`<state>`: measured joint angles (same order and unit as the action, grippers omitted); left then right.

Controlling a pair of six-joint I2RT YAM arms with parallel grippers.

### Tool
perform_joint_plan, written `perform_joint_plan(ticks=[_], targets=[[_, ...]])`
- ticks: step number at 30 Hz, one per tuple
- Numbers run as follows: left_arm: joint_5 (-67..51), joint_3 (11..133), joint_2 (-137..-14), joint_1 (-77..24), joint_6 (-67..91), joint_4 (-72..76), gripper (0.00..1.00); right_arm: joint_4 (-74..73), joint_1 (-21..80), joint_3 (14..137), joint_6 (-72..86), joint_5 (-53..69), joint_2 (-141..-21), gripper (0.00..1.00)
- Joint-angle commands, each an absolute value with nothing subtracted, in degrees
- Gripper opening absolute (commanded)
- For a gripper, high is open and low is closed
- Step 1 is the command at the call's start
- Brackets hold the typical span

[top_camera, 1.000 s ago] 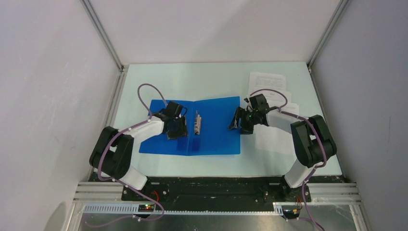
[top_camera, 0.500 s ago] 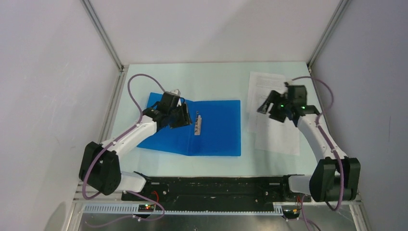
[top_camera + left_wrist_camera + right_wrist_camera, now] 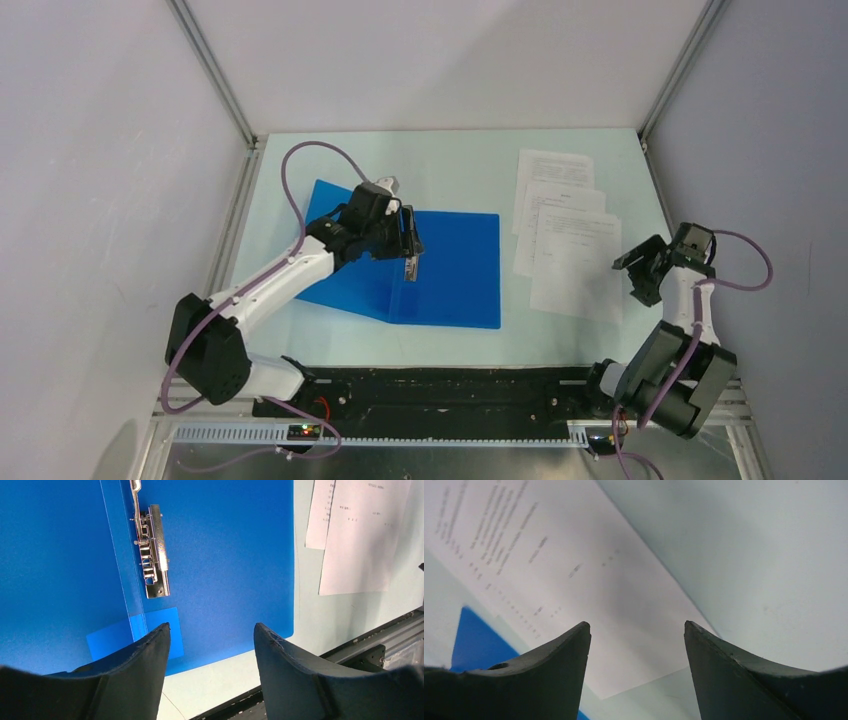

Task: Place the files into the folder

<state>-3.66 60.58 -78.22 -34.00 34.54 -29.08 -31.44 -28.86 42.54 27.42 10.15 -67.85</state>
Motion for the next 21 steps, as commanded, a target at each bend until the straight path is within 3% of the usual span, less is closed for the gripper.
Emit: perform_joint_plan(ticks=[1, 7, 11, 21], targets=[[-4.6, 62.9, -79.1, -33.5, 34.2, -28.9, 0.67, -28.7, -30.4, 43.5, 26.7, 6.6, -73.1, 0.73], [-6.4, 63.0, -78.7, -32.8, 33.6, -28.9, 0.68, -27.3, -30.6, 44.9, 25.9, 5.9, -79.6, 0.76], [-7.8, 62.5, -78.2, -32.2, 33.0, -28.9, 0.68, -26.2, -29.7, 45.0, 24.6, 11.9, -83.1, 0.77], [-12.3, 65.8, -81.6, -32.2, 32.2, -28.9, 0.68, -25.8, -19.4, 45.6, 24.4, 17.8, -84.9, 0.76]])
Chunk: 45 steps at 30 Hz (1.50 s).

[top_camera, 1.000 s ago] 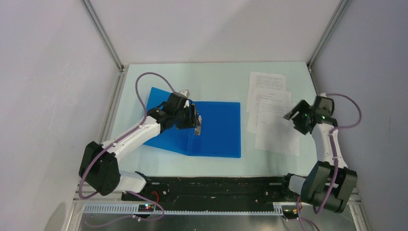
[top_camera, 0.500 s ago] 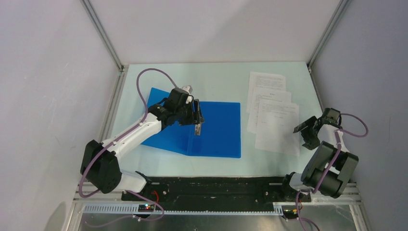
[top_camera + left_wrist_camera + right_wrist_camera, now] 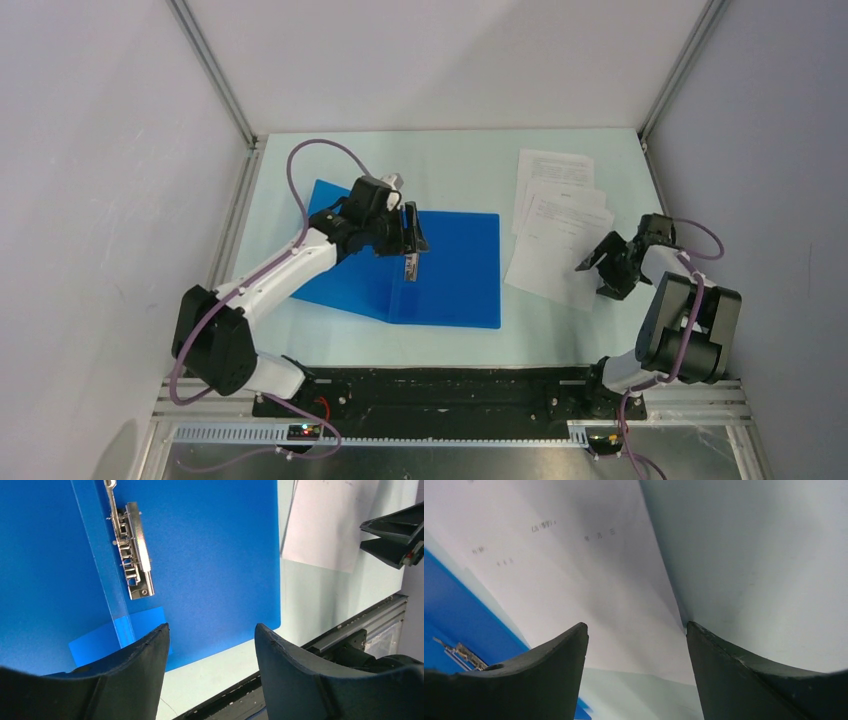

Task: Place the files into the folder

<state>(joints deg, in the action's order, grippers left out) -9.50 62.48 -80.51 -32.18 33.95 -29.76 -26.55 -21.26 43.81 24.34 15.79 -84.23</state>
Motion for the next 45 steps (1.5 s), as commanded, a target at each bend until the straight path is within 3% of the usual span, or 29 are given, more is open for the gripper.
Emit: perform_joint_plan(ticks=[1, 11, 20, 25, 45], targets=[[-12.7, 66.2, -81.9, -32.1, 32.1, -28.8, 0.68, -26.1, -19.4, 46.0, 24.9, 17.2, -84.3, 0.76], [-15.3, 69.8, -84.6, -32.5, 32.2, -28.8, 0.68, -32.2, -12.3, 61.7, 24.1, 5.8, -81.5, 0.76], [-15.5, 72.5, -87.0, -32.7, 33.5, -28.8, 0.69, -35.6, -11.2, 85.3, 28.3, 0.6, -102.7, 0.73], [-14.3, 77.0, -92.8, -34.3, 34.5, -28.7, 0.76, -36.9, -13.0, 96.3, 31.0, 0.0, -113.0, 0.73], [-17.4, 135.8, -140.6, -35.9, 47.3, -27.0, 0.94, -39.4, -17.8, 113.0, 26.6, 14.2, -133.8, 0.74]])
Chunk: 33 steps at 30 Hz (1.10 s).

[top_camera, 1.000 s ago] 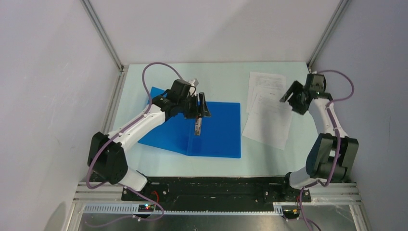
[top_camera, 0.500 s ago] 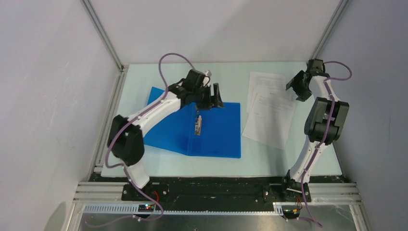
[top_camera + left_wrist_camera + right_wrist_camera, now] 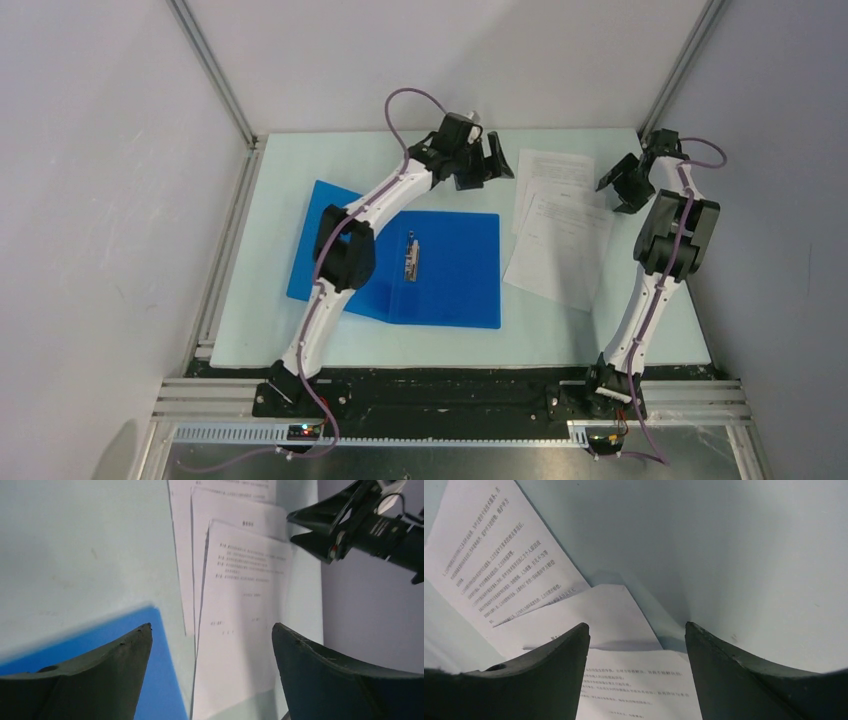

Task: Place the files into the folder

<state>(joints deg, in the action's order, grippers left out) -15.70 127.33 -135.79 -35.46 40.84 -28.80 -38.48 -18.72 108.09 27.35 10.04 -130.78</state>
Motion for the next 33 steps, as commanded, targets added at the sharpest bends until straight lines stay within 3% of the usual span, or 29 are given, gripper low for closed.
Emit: perform_joint_plan(ticks=[1, 10, 19, 25, 33], targets=[[-17.8, 137.9, -143.2, -36.0, 48.4, -26.4, 0.94, -39.8, -17.3, 113.7, 26.7, 14.5, -134.6, 0.75], [-17.9, 139.9, -151.8, -37.8, 57.8, -18.1, 0.96, -37.0, -15.6, 115.3, 28.2, 22.8, -138.0, 0.74], [-17.4, 138.8, -154.7, -39.1, 60.8, -15.6, 0.96, -34.2, -18.0, 109.7, 28.4, 25.2, -132.6, 0.74], [-17.6, 137.0, -152.7, -39.3, 59.9, -15.0, 0.96, -24.9, -22.0, 94.7, 32.6, 27.6, -119.8, 0.74], [-16.6, 135.4, -152.5, -39.7, 60.4, -14.8, 0.96, -29.8, -23.7, 82.7, 27.7, 20.8, -114.0, 0.74]])
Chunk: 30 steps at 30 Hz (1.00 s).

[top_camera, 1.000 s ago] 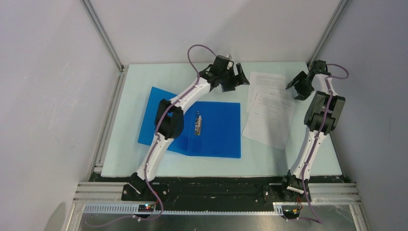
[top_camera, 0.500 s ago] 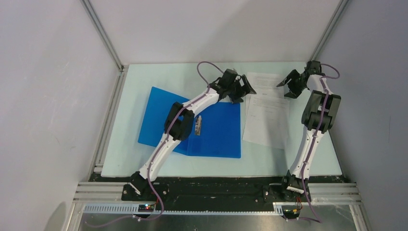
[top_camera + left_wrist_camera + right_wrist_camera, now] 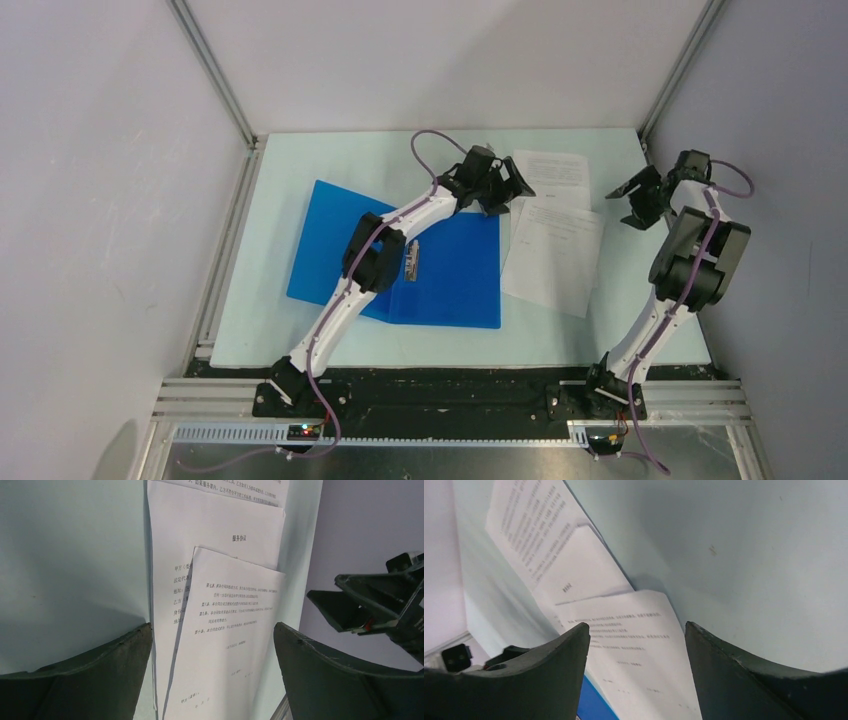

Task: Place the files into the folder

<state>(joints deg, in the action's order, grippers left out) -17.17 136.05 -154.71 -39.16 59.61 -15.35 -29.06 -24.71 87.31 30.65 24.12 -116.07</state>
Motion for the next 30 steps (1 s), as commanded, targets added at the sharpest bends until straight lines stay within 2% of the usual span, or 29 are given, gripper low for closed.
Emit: perform_joint_plan(ticks=[1, 20, 25, 30], targets=[[-16.9, 135.4, -152.7, -39.9, 60.7, -14.8, 0.96, -29.9, -23.6, 81.2, 27.4, 20.5, -114.2, 0.74], [-18.4, 135.8, -154.8, -40.4, 62.5, -13.7, 0.96, -27.7, -18.4, 79.5, 25.0, 31.2, -117.6, 0.72], [-18.9, 135.7, -155.0, -40.4, 62.7, -13.3, 0.95, -25.1, -19.4, 78.8, 26.7, 35.8, -115.2, 0.68], [-19.1, 135.5, -154.8, -40.4, 62.6, -13.2, 0.95, -24.1, -20.0, 76.6, 27.4, 36.5, -113.0, 0.57]])
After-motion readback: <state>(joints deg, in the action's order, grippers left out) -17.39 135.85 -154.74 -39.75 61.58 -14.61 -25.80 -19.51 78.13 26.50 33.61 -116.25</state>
